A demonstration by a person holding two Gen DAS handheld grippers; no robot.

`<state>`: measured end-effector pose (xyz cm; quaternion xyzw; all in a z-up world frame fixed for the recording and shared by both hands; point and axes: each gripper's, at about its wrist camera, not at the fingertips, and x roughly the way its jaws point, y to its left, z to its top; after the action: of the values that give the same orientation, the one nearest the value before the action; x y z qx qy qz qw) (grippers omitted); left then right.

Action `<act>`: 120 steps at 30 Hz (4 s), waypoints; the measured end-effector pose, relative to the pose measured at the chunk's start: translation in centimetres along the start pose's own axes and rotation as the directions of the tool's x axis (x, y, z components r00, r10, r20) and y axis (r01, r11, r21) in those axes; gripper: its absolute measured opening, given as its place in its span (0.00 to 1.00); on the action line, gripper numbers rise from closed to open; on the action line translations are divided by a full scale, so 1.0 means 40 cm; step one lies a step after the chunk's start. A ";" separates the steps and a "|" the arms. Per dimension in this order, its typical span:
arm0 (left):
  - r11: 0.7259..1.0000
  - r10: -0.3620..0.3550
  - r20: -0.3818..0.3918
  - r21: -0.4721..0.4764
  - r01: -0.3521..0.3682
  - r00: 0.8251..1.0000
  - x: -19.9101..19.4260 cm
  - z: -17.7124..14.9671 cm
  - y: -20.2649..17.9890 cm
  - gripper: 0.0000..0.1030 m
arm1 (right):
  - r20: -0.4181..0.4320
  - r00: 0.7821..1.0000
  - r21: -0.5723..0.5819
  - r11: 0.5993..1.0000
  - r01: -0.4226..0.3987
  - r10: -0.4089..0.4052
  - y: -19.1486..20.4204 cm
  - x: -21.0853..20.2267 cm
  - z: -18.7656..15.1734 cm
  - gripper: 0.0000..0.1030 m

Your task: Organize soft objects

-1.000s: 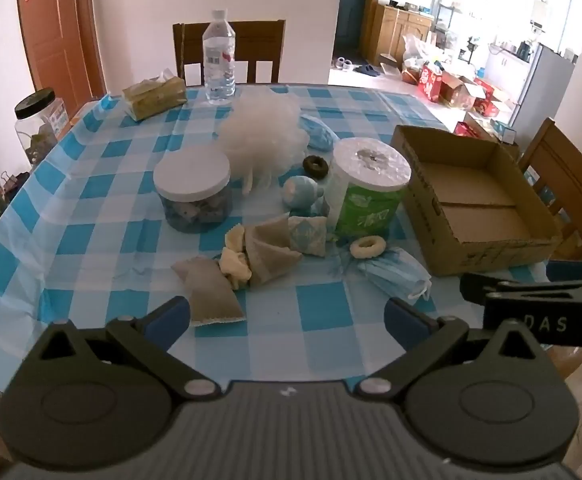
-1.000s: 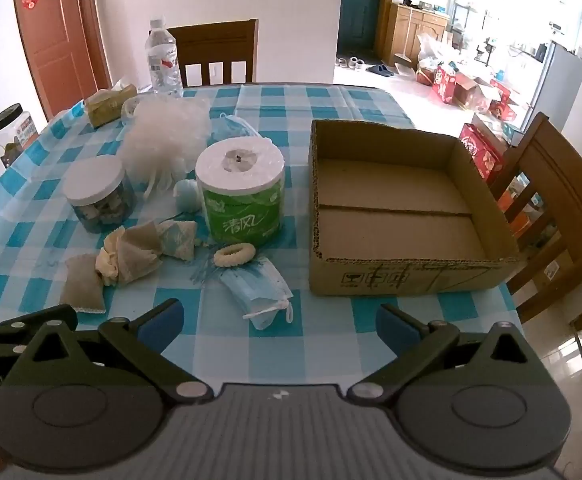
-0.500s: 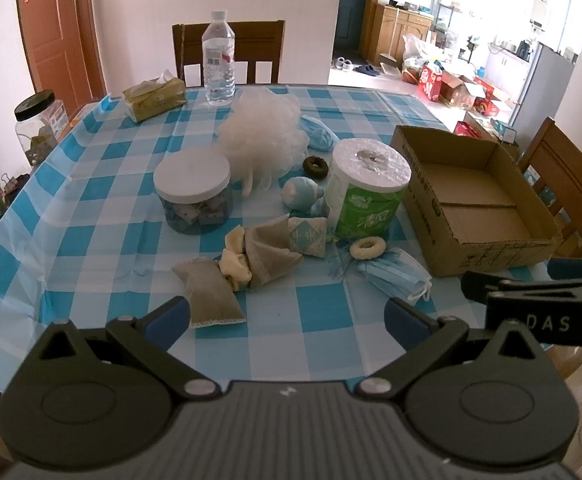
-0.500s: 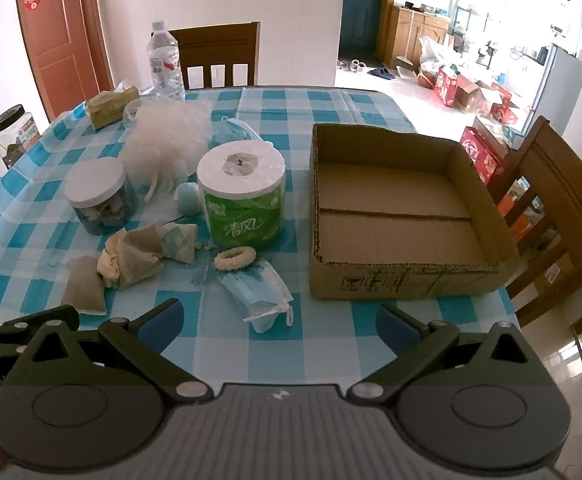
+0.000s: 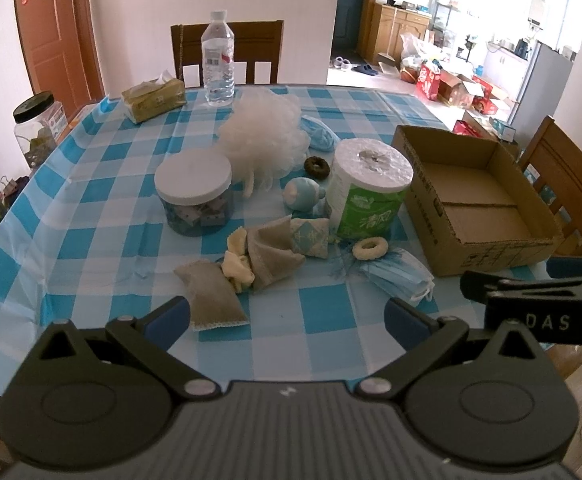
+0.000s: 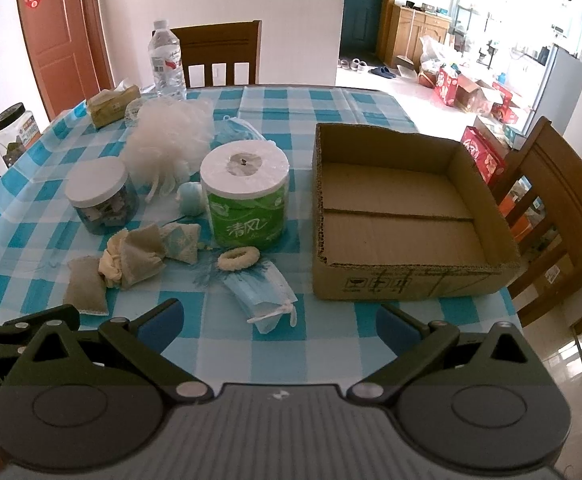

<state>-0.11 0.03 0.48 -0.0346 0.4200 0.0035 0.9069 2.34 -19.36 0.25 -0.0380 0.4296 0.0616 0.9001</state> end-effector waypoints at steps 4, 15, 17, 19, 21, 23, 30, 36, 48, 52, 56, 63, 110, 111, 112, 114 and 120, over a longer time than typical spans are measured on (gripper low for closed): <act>1.000 0.000 -0.002 0.002 0.000 1.000 0.002 0.005 0.005 0.99 | -0.002 1.000 0.002 1.000 0.002 -0.002 0.002 0.001 0.002 1.00; 1.000 -0.001 -0.001 0.001 0.001 1.000 0.003 0.006 0.005 0.99 | -0.004 1.000 -0.003 1.000 0.008 -0.008 0.013 0.004 0.008 1.00; 1.000 0.000 -0.002 0.002 0.000 1.000 0.003 0.006 0.005 0.99 | -0.004 1.000 -0.003 1.000 0.008 -0.008 0.014 0.004 0.009 1.00; 1.000 0.000 -0.002 0.002 0.000 1.000 0.003 0.007 0.005 0.99 | -0.002 1.000 -0.002 1.000 0.009 -0.009 0.015 0.004 0.009 1.00; 1.000 -0.001 -0.003 0.002 0.001 1.000 0.004 0.008 0.007 0.99 | -0.004 1.000 -0.003 1.000 0.008 -0.008 0.017 0.005 0.011 1.00; 1.000 -0.001 -0.003 0.002 0.001 1.000 0.005 0.009 0.008 0.99 | -0.003 1.000 -0.005 1.000 0.010 -0.010 0.018 0.005 0.012 1.00; 1.000 -0.006 -0.001 0.013 0.006 1.000 0.012 0.007 0.013 0.99 | -0.005 1.000 -0.011 1.000 0.011 -0.011 0.029 0.010 0.017 1.00; 0.999 -0.018 -0.006 0.028 0.018 1.000 0.036 0.004 0.023 0.99 | -0.008 1.000 -0.015 1.000 0.012 -0.012 0.029 0.018 0.021 1.00; 0.997 -0.038 0.004 0.066 0.037 0.999 0.050 0.009 0.017 0.99 | -0.003 1.000 -0.017 1.000 0.023 -0.023 0.028 0.028 0.022 1.00; 0.996 -0.052 0.011 0.076 0.051 0.999 0.059 0.008 0.019 0.99 | 0.002 0.999 -0.025 0.999 0.032 -0.032 0.029 0.039 0.022 1.00; 0.994 -0.075 0.015 0.077 0.073 0.997 0.073 0.006 0.026 0.99 | 0.016 1.000 -0.040 0.999 0.025 -0.024 0.031 0.051 0.022 1.00; 0.993 -0.072 0.011 0.097 0.071 0.997 0.107 -0.007 0.038 0.99 | 0.029 1.000 -0.106 0.994 0.006 -0.003 0.047 0.088 0.015 1.00; 0.987 0.151 -0.151 0.074 -0.141 0.977 0.385 -0.043 0.253 0.99 | -0.131 0.986 -0.154 0.980 -0.125 0.105 0.101 0.272 -0.024 1.00; 0.988 0.145 -0.147 0.076 -0.135 0.978 0.384 -0.043 0.251 0.99 | -0.133 0.985 -0.155 0.980 -0.127 0.107 0.103 0.274 -0.024 1.00; 0.989 0.137 -0.140 0.082 -0.126 0.981 0.384 -0.043 0.248 0.96 | -0.135 0.985 -0.156 0.979 -0.129 0.108 0.104 0.274 -0.025 1.00; 0.989 0.122 -0.131 0.096 -0.110 0.984 0.386 -0.041 0.236 0.89 | -0.138 0.984 -0.161 0.978 -0.133 0.111 0.110 0.277 -0.026 1.00; 0.987 0.098 -0.099 0.137 -0.084 0.990 0.393 -0.023 0.210 0.73 | -0.147 0.981 -0.166 0.975 -0.148 0.124 0.113 0.276 -0.029 1.00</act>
<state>9.06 7.98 -12.58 0.0447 0.4678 0.0154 0.8826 7.67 -14.18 -9.15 -0.0921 0.4841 0.1581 0.8556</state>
